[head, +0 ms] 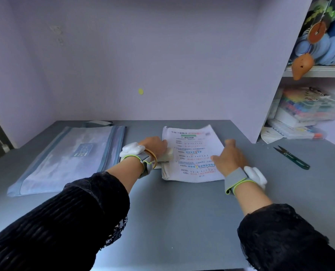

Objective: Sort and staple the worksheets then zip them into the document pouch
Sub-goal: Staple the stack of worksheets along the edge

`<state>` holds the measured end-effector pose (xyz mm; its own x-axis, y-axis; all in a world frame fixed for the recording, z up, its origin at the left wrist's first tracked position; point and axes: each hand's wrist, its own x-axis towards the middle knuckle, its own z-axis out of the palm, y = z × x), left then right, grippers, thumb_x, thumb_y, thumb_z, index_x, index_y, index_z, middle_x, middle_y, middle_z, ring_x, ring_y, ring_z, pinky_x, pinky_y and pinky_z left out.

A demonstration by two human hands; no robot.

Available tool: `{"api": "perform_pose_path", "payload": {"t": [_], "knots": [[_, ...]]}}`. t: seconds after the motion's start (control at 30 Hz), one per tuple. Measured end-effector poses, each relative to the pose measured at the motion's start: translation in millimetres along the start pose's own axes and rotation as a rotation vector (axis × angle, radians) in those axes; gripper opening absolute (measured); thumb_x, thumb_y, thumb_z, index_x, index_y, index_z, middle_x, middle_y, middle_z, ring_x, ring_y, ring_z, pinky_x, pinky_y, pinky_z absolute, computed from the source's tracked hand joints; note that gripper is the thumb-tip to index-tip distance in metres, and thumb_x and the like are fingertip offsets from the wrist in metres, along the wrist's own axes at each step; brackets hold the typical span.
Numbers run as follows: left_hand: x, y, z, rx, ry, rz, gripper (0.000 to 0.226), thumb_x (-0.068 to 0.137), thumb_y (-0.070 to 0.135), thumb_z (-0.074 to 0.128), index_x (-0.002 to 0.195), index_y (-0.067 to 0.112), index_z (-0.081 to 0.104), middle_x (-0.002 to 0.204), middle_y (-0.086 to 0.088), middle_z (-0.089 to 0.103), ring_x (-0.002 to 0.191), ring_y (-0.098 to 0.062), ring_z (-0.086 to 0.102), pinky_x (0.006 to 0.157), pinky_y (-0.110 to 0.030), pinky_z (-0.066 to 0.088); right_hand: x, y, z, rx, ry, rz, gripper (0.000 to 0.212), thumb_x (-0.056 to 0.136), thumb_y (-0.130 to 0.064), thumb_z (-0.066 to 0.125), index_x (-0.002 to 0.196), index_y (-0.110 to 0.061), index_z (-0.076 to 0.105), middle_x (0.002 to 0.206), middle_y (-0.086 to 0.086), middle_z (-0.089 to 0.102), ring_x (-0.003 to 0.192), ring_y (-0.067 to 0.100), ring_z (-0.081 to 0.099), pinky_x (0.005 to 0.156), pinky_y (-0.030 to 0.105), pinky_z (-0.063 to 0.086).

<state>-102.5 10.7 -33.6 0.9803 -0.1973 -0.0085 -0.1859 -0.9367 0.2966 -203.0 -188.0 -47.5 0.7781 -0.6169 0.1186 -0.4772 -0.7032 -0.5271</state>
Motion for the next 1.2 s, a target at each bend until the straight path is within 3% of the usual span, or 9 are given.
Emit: {"api": "perform_pose_path", "payload": {"t": [0.13, 0.33, 0.4, 0.53, 0.67, 0.8, 0.9, 1.0, 1.2], "knots": [[-2, 3, 1, -0.013, 0.015, -0.014, 0.044, 0.100, 0.031, 0.028, 0.116, 0.004, 0.058, 0.122, -0.018, 0.062, 0.111, -0.036, 0.058, 0.080, -0.034, 0.038, -11, -38, 6, 0.057, 0.188, -0.248, 0.038, 0.088, -0.024, 0.062, 0.124, -0.019, 0.050, 0.126, 0.009, 0.051, 0.118, 0.034, 0.048, 0.093, 0.041, 0.046], [-2, 2, 2, -0.076, 0.065, -0.061, 0.030, 0.096, 0.033, 0.028, 0.108, 0.011, 0.045, 0.119, -0.022, 0.063, 0.110, -0.039, 0.060, 0.089, -0.044, 0.039, 19, -91, 66, 0.514, -0.223, -0.147, 0.016, 0.078, -0.022, 0.045, 0.078, -0.029, 0.060, 0.098, 0.006, 0.069, 0.091, 0.028, 0.064, 0.092, 0.050, 0.052], [-1, 3, 3, -0.076, 0.090, -0.079, 0.023, 0.095, 0.035, 0.030, 0.101, 0.015, 0.039, 0.115, -0.021, 0.066, 0.108, -0.040, 0.061, 0.093, -0.046, 0.039, 24, -104, 77, 0.475, -0.260, -0.130, 0.024, 0.084, -0.021, 0.043, 0.093, -0.021, 0.065, 0.101, 0.011, 0.070, 0.094, 0.031, 0.065, 0.092, 0.045, 0.052], [-2, 2, 2, -0.068, 0.104, -0.061, 0.029, 0.097, 0.022, 0.041, 0.120, 0.005, 0.039, 0.118, -0.021, 0.065, 0.111, -0.038, 0.061, 0.095, -0.043, 0.040, 13, -114, 77, 0.344, -0.281, -0.112, 0.034, 0.093, -0.013, 0.042, 0.121, -0.002, 0.058, 0.118, 0.018, 0.068, 0.114, 0.034, 0.060, 0.094, 0.034, 0.045], [-3, 1, 1, -0.118, 0.113, -0.064, 0.027, 0.098, 0.024, 0.040, 0.116, 0.004, 0.038, 0.113, -0.022, 0.065, 0.106, -0.038, 0.063, 0.086, -0.041, 0.043, 7, -115, 75, 0.275, -0.283, -0.147, 0.033, 0.093, -0.007, 0.044, 0.122, -0.006, 0.059, 0.124, 0.016, 0.063, 0.118, 0.035, 0.056, 0.096, 0.033, 0.043], [-10, 9, -2, -0.136, 0.090, -0.145, 0.021, 0.100, 0.017, 0.034, 0.103, -0.002, 0.043, 0.122, -0.025, 0.061, 0.116, -0.040, 0.056, 0.100, -0.043, 0.038, 10, -117, 76, 0.155, -0.297, -0.189, 0.035, 0.092, -0.006, 0.043, 0.126, -0.002, 0.054, 0.128, 0.017, 0.060, 0.120, 0.036, 0.055, 0.097, 0.035, 0.043], [-15, 14, -4, -0.070, 0.042, -0.189, 0.022, 0.101, 0.015, 0.031, 0.099, -0.002, 0.044, 0.132, -0.027, 0.054, 0.125, -0.041, 0.048, 0.106, -0.043, 0.031, 10, -120, 77, 0.070, -0.313, -0.275, 0.029, 0.091, -0.006, 0.046, 0.114, 0.001, 0.062, 0.104, 0.018, 0.066, 0.096, 0.034, 0.062, 0.082, 0.033, 0.044], [-6, 16, 0, -0.070, 0.043, -0.194, 0.028, 0.099, 0.013, 0.034, 0.123, 0.001, 0.043, 0.131, -0.023, 0.055, 0.123, -0.038, 0.051, 0.101, -0.040, 0.035, 16, -119, 80, -0.002, -0.303, -0.336, 0.024, 0.088, -0.003, 0.045, 0.105, 0.004, 0.061, 0.083, 0.016, 0.057, 0.082, 0.032, 0.059, 0.070, 0.032, 0.041], [0, 18, 3, 0.000, -0.010, -0.160, 0.030, 0.099, 0.011, 0.036, 0.127, 0.002, 0.040, 0.129, -0.025, 0.056, 0.124, -0.041, 0.050, 0.102, -0.045, 0.034, 18, -114, 83, -0.078, -0.278, -0.309, 0.029, 0.088, -0.016, 0.047, 0.113, -0.004, 0.051, 0.113, 0.021, 0.059, 0.109, 0.041, 0.056, 0.090, 0.041, 0.043]]}}
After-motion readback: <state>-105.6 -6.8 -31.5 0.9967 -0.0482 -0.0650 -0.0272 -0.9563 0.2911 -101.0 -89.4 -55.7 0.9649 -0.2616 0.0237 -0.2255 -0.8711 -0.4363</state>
